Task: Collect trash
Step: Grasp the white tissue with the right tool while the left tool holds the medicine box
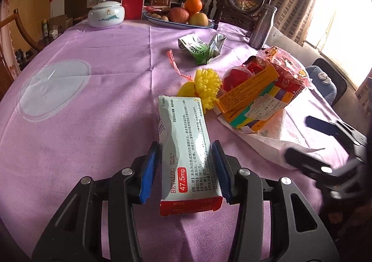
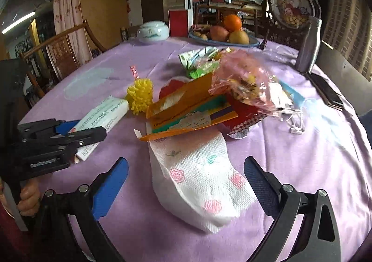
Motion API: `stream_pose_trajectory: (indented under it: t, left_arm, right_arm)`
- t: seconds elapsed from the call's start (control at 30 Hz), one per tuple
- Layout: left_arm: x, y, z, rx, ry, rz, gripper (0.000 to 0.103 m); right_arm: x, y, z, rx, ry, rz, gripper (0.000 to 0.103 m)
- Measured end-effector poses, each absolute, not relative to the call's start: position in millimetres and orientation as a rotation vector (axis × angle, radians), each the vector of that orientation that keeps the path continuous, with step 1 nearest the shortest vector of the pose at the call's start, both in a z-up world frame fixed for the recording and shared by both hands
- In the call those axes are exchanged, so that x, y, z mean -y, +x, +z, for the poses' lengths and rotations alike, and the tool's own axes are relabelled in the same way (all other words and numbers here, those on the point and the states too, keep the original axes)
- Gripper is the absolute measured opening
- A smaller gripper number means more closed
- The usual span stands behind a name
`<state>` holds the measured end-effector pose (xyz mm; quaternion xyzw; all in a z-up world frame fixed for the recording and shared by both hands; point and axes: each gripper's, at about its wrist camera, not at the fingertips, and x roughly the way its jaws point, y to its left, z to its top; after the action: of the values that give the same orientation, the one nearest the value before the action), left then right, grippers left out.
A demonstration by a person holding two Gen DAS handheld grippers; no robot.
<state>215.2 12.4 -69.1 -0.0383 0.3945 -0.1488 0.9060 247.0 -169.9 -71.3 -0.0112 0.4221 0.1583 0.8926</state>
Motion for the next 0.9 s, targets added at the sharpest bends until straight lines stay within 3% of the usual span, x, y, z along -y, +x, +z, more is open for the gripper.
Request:
stream_pose_trajectory:
  t: [0.23, 0.33, 0.73, 0.8, 0.87, 0.9]
  left_arm:
    - [-12.4, 215.7, -70.7, -0.823, -0.082, -0.316, 0.047]
    - [-10.6, 215.5, -70.7, -0.823, -0.075, -0.322, 0.047]
    - [-14.1, 217.9, -71.6, -0.839, -0.115, -0.359, 0.047]
    - [-13.9, 217.6, -71.4, -0.838, -0.113, -0.357, 0.047]
    - [-14.1, 217.9, -71.5, -0.841, -0.116, -0.357, 0.047]
    - [-14.4, 218.2, -71.5, -0.843, -0.116, -0.356, 0.047]
  right_arm:
    - [181.3, 272.2, -90.2, -1.048, 0.079, 0.338, 0.099]
    - [169.4, 277.1, -90.9, -1.092, -0.037, 0.340, 0.099]
    - [157.4, 280.7, -88.7, -1.088, -0.094, 0.348, 0.097]
    - [157.5, 273.6, -84.8, -1.050, -0.094, 0.365, 0.081]
    - [155.1, 268.2, -80.2, -1.023, -0.109, 0.411, 0.039]
    - [153.5, 263.8, -78.3, -1.019, -0.110, 0.419, 0.026]
